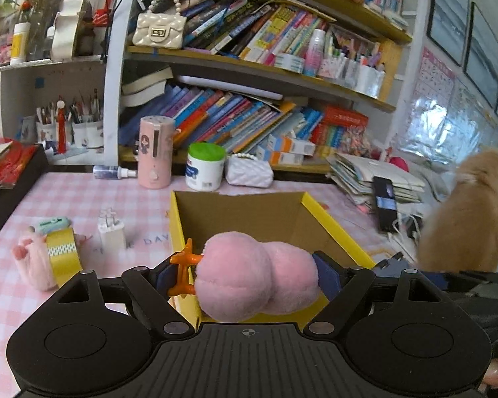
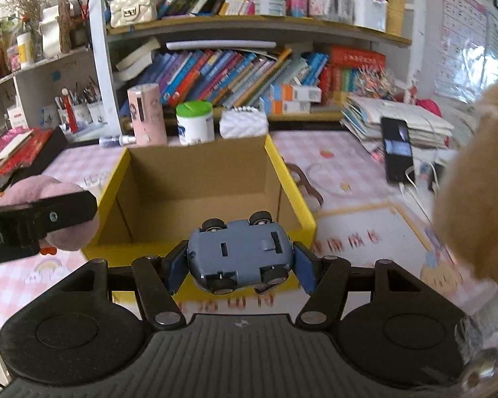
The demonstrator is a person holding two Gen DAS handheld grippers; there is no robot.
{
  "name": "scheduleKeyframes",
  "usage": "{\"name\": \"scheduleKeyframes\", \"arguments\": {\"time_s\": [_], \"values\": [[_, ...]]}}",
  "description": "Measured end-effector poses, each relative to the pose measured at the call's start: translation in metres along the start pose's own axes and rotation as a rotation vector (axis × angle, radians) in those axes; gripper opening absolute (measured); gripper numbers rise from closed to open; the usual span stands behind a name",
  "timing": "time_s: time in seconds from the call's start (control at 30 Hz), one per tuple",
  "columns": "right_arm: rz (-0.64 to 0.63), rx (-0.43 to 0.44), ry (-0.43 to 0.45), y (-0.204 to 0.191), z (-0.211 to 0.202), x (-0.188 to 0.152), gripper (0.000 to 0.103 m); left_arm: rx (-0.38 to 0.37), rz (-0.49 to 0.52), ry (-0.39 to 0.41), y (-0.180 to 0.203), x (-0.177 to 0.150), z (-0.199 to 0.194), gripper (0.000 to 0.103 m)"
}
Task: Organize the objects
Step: 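Carry the grey toy car with the right gripper over the yellow box, then open the right gripper to drop the car while the left gripper drops the pig into the box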
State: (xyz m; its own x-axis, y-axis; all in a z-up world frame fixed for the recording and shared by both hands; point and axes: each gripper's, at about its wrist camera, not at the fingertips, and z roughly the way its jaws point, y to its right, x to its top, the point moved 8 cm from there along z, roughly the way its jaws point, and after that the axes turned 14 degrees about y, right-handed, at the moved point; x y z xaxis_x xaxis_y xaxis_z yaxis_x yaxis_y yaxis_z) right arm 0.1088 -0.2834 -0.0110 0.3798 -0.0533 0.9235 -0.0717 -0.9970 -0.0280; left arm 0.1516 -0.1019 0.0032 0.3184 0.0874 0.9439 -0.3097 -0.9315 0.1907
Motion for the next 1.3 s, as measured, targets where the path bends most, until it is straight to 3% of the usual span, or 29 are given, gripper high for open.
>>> {"name": "scheduleKeyframes", "arguments": {"time_s": [0.47,0.8,0.9,1.03,1.13,1.3], "values": [[-0.080,0.109,-0.019,0.008,0.083,0.028,0.062,0.099,0.066,-0.097,0.006,-0.017,0.063,0.083],[-0.296,0.214,-0.164,-0.002,0.161,0.010,0.062,0.142,0.137,-0.201,0.007,-0.048,0.099,0.083],[-0.410,0.251,-0.196,-0.009,0.175,0.002,0.062,0.137,0.188,-0.208,0.012,-0.052,0.107,0.083],[-0.556,0.293,-0.232,-0.015,0.189,-0.008,0.062,0.116,0.178,-0.247,0.017,-0.060,0.117,0.084],[-0.598,0.331,-0.296,-0.016,0.199,-0.017,0.062,0.122,0.201,-0.257,0.020,-0.064,0.119,0.084],[-0.625,0.361,-0.291,-0.016,0.201,-0.021,0.062,0.133,0.206,-0.248,0.019,-0.062,0.117,0.086]]}}
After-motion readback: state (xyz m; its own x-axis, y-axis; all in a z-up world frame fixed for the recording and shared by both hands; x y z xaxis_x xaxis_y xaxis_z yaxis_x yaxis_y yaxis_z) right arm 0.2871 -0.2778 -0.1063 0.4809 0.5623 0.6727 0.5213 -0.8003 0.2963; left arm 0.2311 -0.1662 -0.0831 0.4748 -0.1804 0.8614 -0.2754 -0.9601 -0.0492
